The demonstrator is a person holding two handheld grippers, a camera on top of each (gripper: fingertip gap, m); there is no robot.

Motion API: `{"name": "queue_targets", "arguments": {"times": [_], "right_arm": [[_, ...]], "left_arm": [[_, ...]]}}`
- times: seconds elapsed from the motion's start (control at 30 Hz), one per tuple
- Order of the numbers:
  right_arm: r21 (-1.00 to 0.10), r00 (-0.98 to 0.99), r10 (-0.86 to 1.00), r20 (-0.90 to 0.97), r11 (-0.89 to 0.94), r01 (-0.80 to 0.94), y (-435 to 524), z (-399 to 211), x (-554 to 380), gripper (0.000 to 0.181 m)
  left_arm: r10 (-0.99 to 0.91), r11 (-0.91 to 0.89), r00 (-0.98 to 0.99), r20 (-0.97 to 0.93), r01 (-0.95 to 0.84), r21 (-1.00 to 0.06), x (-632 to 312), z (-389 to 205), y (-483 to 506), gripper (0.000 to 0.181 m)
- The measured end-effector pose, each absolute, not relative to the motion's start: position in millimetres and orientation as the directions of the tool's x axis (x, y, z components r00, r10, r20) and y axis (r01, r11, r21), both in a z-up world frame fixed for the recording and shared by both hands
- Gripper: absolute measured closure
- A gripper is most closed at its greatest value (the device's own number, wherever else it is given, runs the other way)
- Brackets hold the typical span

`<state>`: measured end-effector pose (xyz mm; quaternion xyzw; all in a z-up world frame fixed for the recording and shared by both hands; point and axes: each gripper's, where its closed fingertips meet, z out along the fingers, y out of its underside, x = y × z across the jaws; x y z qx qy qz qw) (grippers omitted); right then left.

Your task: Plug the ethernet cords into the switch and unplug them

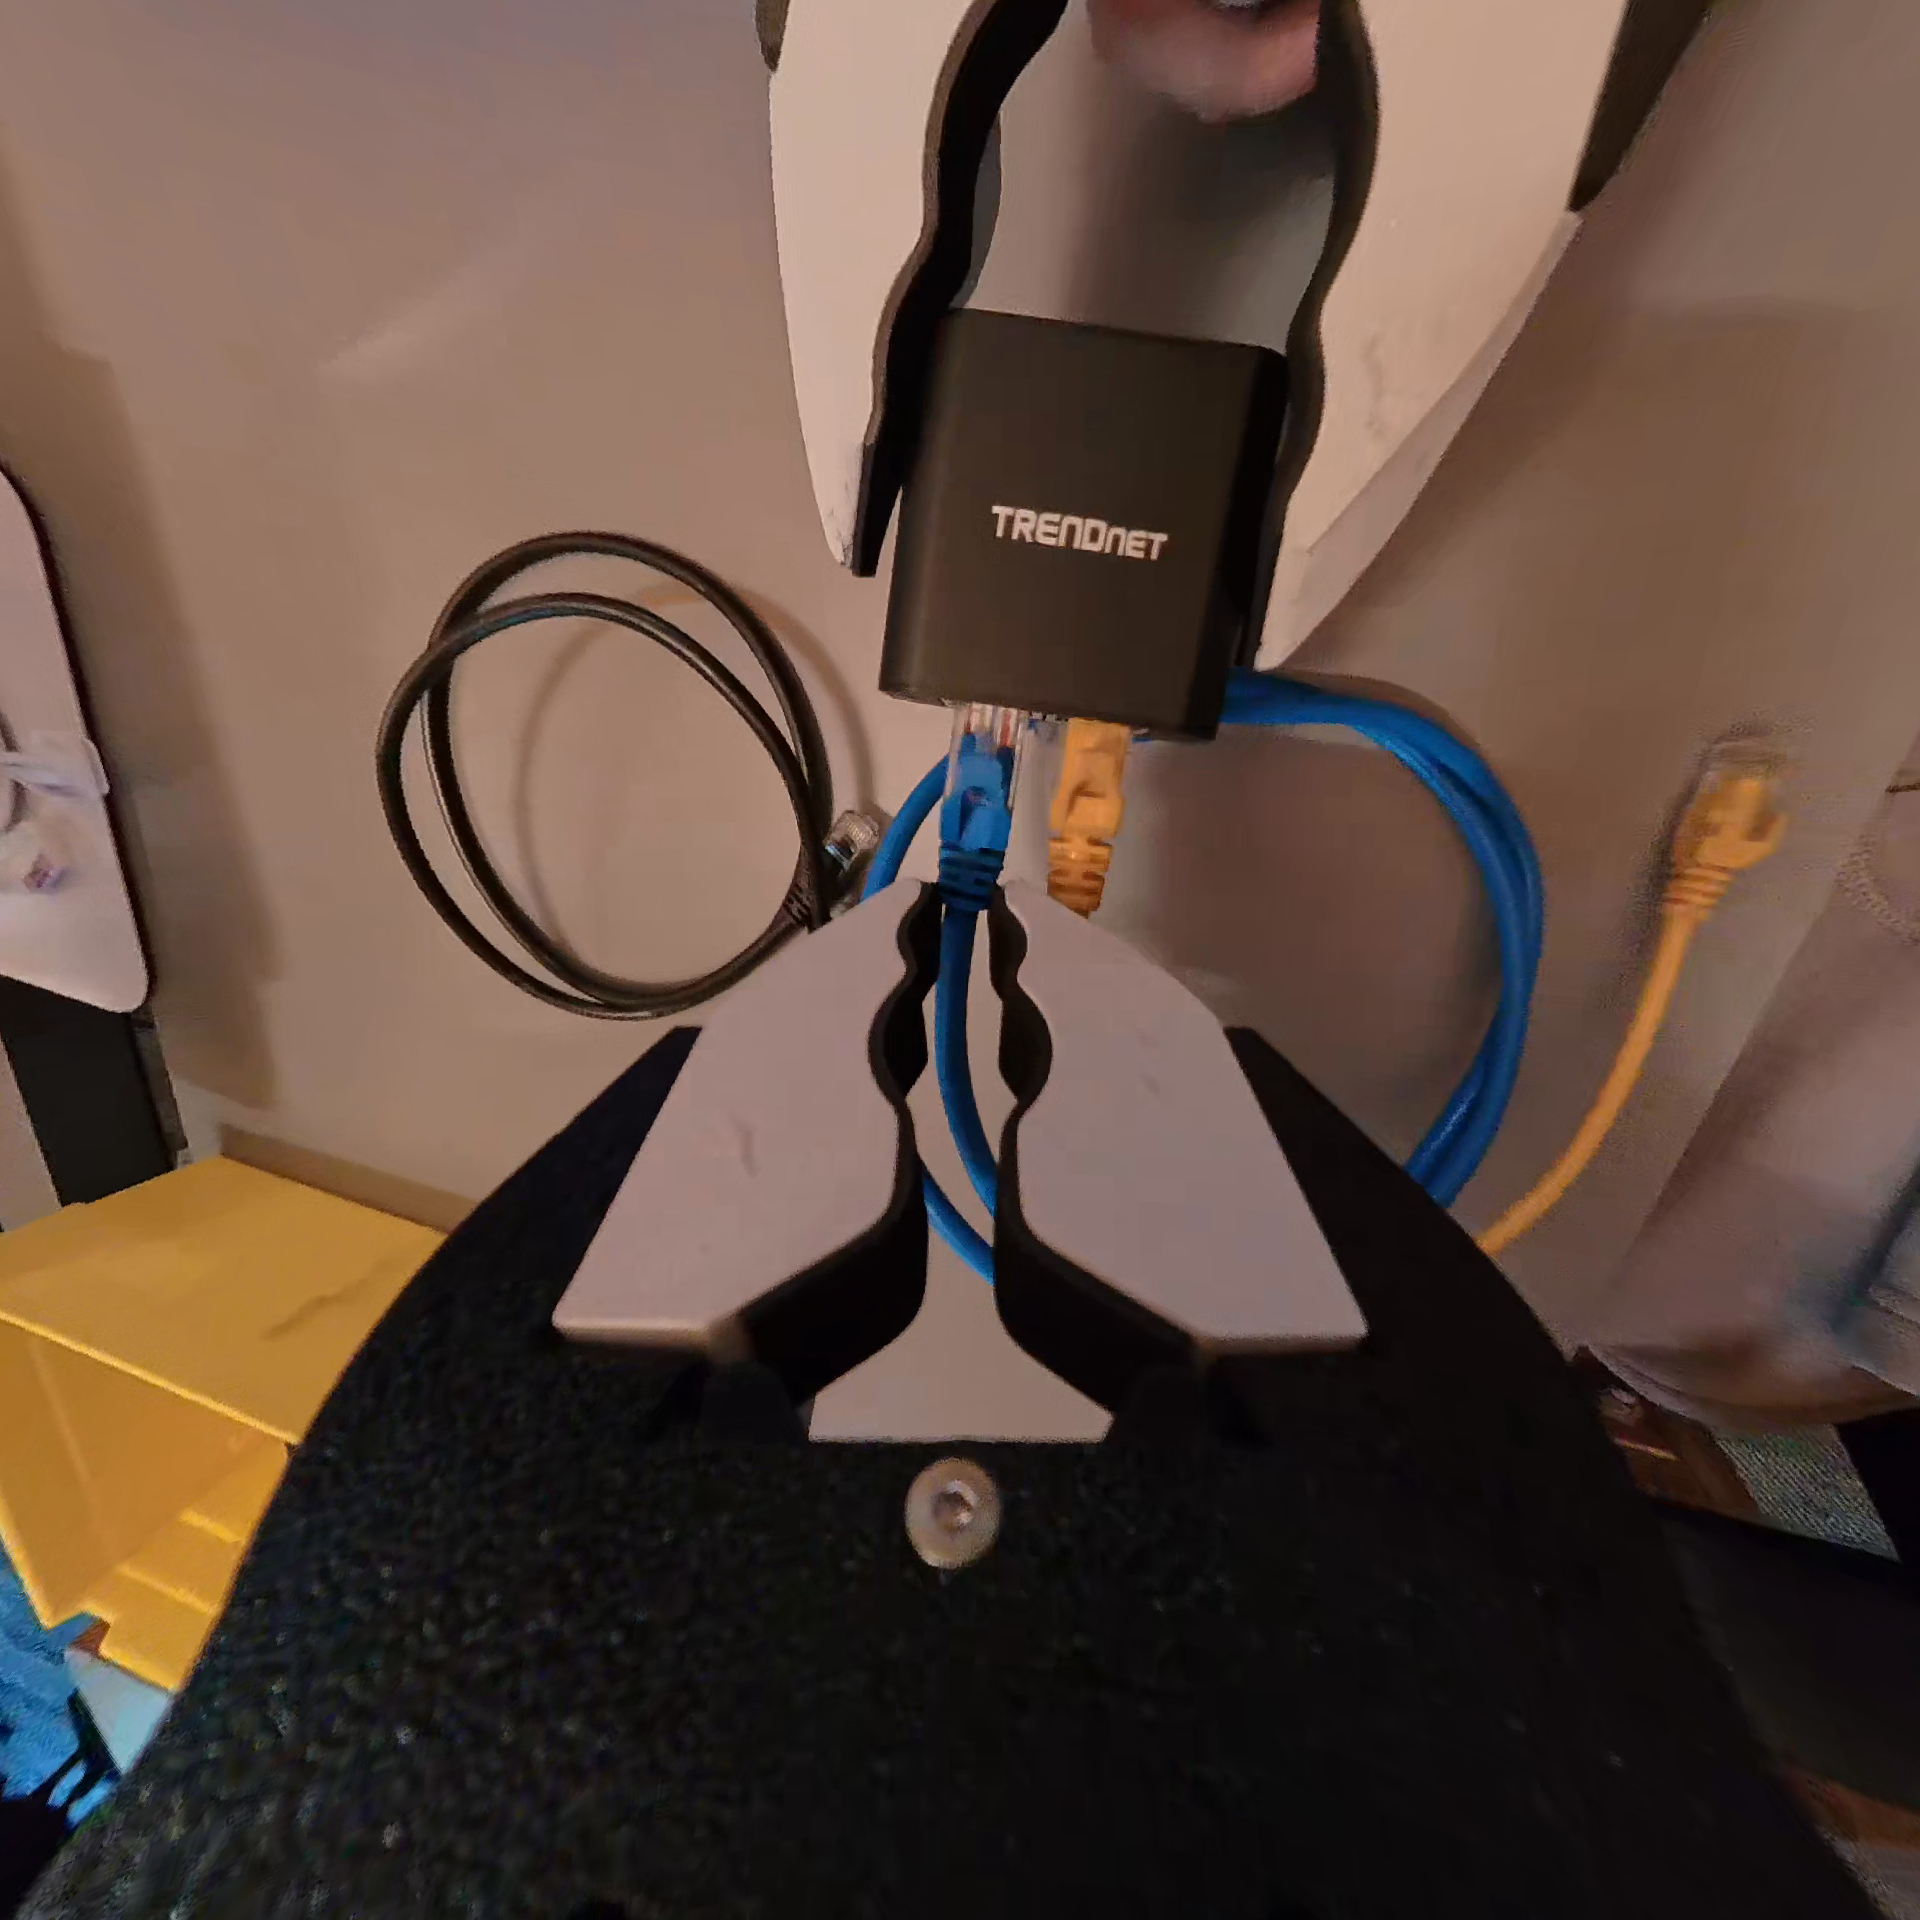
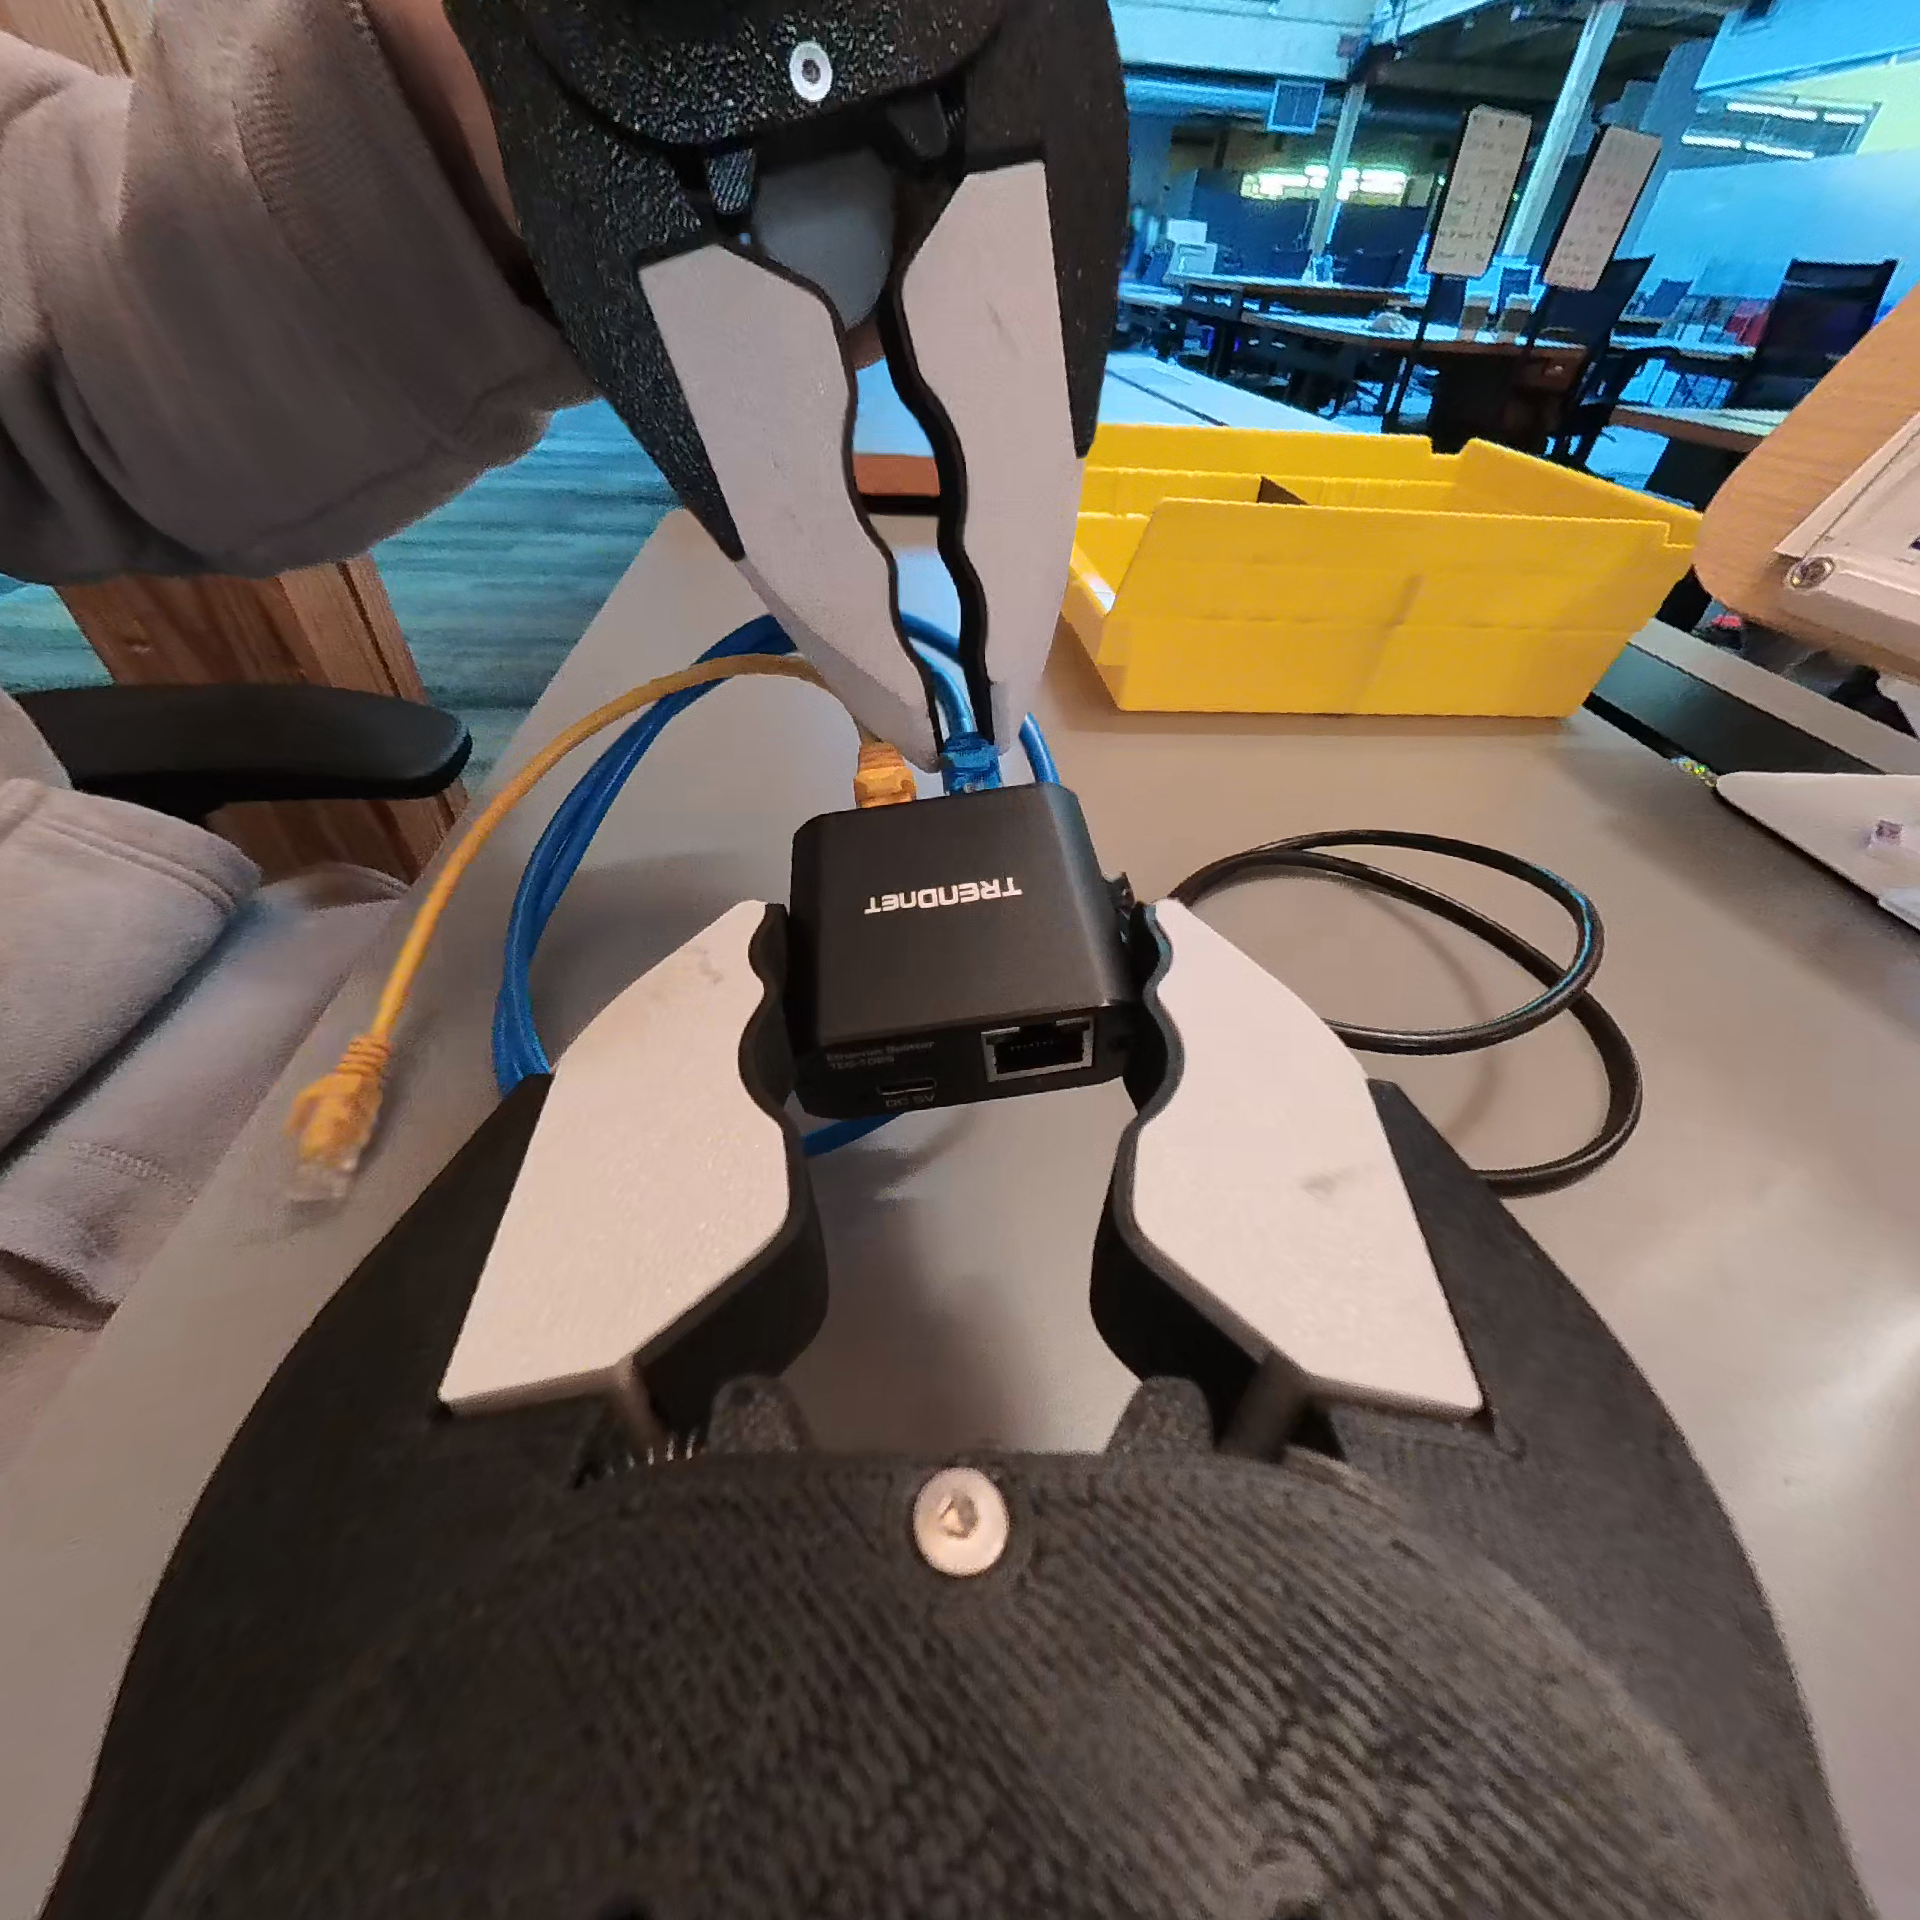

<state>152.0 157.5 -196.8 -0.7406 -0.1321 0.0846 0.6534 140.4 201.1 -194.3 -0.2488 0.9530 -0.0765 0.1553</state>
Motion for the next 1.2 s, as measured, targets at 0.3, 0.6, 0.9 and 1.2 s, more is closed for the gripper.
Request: {"name": "queue_targets", "arguments": {"times": [0.3, 0.6, 0.9, 1.2], "right_arm": [[-1.0, 0.936, 0.352, 0.02, 0.003, 0.02, 144.5, -180.9, 152.6, 0.118], [-0.999, 0.929, 0.37, 0.022, 0.051, 0.004, 138.5, -175.1, 152.3, 0.118], [-0.999, 0.927, 0.374, 0.034, 0.035, 0.022, 139.9, -177.5, 149.8, 0.118], [-0.999, 0.928, 0.372, 0.027, 0.035, 0.014, 139.7, -177.1, 151.0, 0.118]], "left_arm": [[-0.439, 0.75, -0.893, -0.093, -0.308, -0.586, 142.3, -174.1, 178.6, 0.173], [-0.397, 0.542, -0.917, -0.028, -0.21, -0.814, 140.9, -170.1, 171.5, 0.172], [-0.407, 0.505, -0.909, -0.084, -0.148, -0.85, 140.1, -175.6, 174.0, 0.173], [-0.434, 0.547, -0.888, -0.152, -0.126, -0.827, 142.6, -174.5, 170.3, 0.173]]}}
